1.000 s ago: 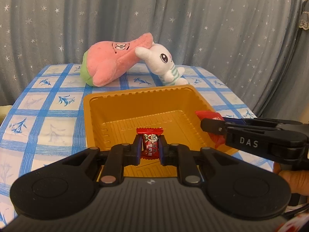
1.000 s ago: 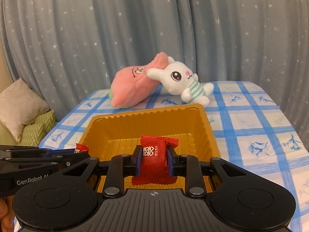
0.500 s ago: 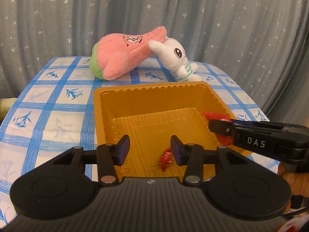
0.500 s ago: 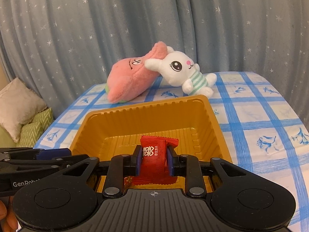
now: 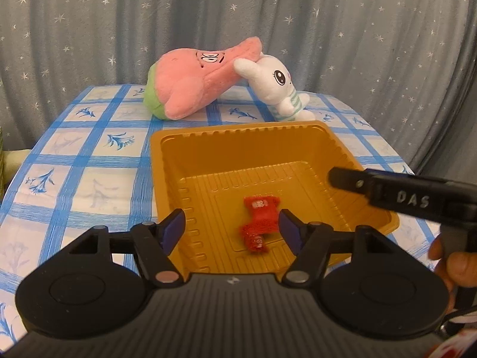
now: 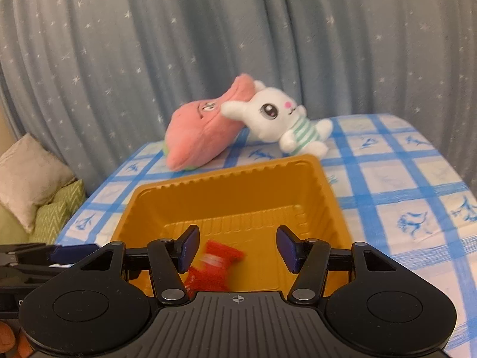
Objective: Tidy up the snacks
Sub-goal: 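Open the left tool and the right tool to drop candies into the tray, then move both open tools back toward the remaining snack pile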
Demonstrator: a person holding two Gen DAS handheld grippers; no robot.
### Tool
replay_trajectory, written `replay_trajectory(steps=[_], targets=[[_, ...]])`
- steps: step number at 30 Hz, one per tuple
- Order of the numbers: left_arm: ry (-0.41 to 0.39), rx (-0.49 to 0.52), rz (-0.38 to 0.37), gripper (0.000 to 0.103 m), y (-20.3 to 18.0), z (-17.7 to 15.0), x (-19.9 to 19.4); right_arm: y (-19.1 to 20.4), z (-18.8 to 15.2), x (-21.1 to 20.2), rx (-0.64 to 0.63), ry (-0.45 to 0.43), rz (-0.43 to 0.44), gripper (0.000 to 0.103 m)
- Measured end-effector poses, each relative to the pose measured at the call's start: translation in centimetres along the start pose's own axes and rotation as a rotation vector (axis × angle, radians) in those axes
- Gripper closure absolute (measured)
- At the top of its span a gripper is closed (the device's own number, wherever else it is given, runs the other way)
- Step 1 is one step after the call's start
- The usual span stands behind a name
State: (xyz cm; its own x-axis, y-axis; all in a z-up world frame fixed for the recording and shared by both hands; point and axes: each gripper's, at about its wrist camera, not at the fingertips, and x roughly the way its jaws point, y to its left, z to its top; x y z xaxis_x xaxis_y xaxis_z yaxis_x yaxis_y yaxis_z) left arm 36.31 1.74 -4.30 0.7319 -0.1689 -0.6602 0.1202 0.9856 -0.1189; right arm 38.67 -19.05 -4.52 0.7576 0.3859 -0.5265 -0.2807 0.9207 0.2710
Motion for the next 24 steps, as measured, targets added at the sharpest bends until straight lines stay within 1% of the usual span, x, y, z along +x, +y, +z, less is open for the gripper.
replay_trajectory(steps=[5,12,17,21,24], targets=[[-0.017,-0.005,0.006,0.037,0.1,-0.2,-1.1,0.1,0.1,-1.5,-0.018,-0.031,-0.039,0.046],[-0.059,-0.009,0.005,0.037,-0.3,-0.9,-3.9,0.2,-0.5,-4.7,-0.017,-0.059,-0.058,0.046],[-0.076,-0.013,-0.004,0.037,-1.0,-2.8,-6.8,0.5,-2.0,-7.7,-0.027,-0.057,-0.071,0.046],[-0.089,-0.002,-0.002,0.037,-1.6,-5.0,-9.5,0.6,-3.9,-10.6,-0.034,-0.059,-0.085,0.046],[-0.082,0.002,0.002,0.037,-2.0,-6.9,-11.4,0.8,-5.5,-13.0,-0.040,-0.067,-0.099,0.046]])
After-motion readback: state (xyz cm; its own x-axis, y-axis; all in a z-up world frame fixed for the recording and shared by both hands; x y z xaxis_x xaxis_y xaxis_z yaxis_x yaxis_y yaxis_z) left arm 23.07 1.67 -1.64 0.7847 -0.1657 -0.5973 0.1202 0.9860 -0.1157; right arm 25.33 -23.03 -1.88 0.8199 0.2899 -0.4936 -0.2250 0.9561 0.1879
